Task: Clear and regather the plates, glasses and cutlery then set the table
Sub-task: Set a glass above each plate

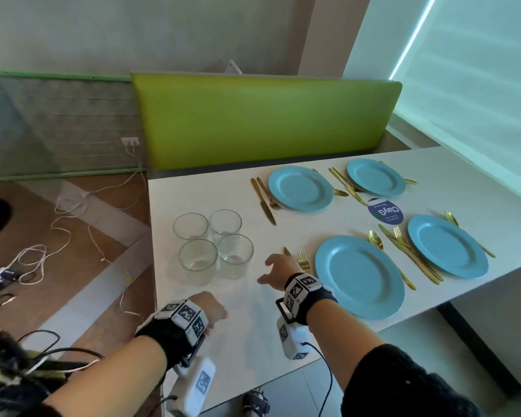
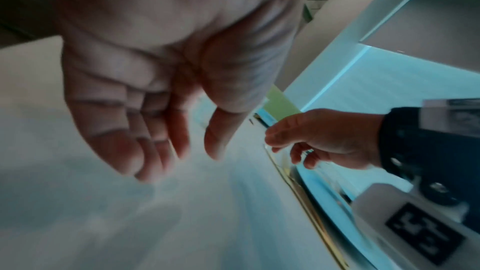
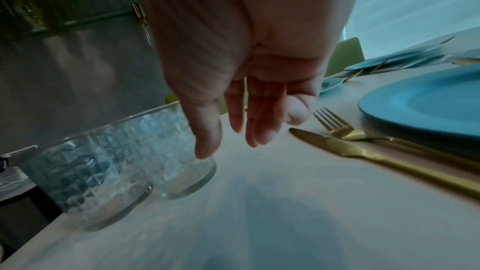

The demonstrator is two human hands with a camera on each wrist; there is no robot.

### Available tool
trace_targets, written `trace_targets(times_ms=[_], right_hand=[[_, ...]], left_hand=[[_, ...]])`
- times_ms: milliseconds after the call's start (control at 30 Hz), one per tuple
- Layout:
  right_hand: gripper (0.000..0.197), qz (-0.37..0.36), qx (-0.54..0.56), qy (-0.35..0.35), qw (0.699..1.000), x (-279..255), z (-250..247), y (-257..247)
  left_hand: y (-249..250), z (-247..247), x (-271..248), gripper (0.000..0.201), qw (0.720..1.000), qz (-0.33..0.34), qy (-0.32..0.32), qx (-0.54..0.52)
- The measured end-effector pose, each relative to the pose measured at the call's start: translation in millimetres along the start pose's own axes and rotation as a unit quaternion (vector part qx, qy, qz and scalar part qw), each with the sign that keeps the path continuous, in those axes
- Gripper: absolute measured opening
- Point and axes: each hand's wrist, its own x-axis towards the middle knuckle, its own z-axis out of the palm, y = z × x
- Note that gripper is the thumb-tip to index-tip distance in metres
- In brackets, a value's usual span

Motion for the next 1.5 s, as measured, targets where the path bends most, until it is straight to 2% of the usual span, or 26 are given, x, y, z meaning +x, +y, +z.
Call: trace_targets(times_ms=[67,133,200,233,300,500,700,833,1000,1267,1500], right_hand=[[0.071,0.008,0.038,-0.017,0.999,3,8,-6],[0.086,0.006,0.07,-0.026,0.997,9,16,-12],[0.094,-0.004,0.104,-0.02,0.994,15,23,-16],[0.095,-0.011,0.119,-0.014,0.993,17,25,-18],[0.096,-0.028,0.138,0.0,0.99,22,29,-22],[0.098,-0.053,0.188,0.036,0.98,34,38,-28],[0.079,-0.055,0.202,0.071,0.975,38,47,-27],[0.077,-0.042,0.202,0.086,0.975,31,46,-24],[0.076,-0.008,0.223,0.121,0.967,13,25,-2],[0.073,0.076,0.256,0.217,0.939,-1,-50,71],[0.075,0.148,0.257,0.276,0.914,34,-129,158]], left_hand=[[-15,-13,12,0.061,0.993,-0.032,0.108,0.04],[-24,-23,22,0.1,0.975,-0.035,0.214,-0.038],[-27,-29,32,0.115,0.947,0.04,0.276,-0.156],[-29,-30,37,0.116,0.935,0.081,0.293,-0.182],[-29,-29,42,0.114,0.923,0.123,0.297,-0.21],[-24,-23,54,0.104,0.901,0.168,0.295,-0.271],[-24,-19,58,0.093,0.887,0.175,0.307,-0.297],[-26,-15,54,0.087,0.886,0.189,0.31,-0.287],[-15,-6,37,0.084,0.891,0.239,0.296,-0.249],[81,10,15,0.083,0.893,0.326,0.238,-0.198],[198,27,26,0.082,0.891,0.369,0.199,-0.174]])
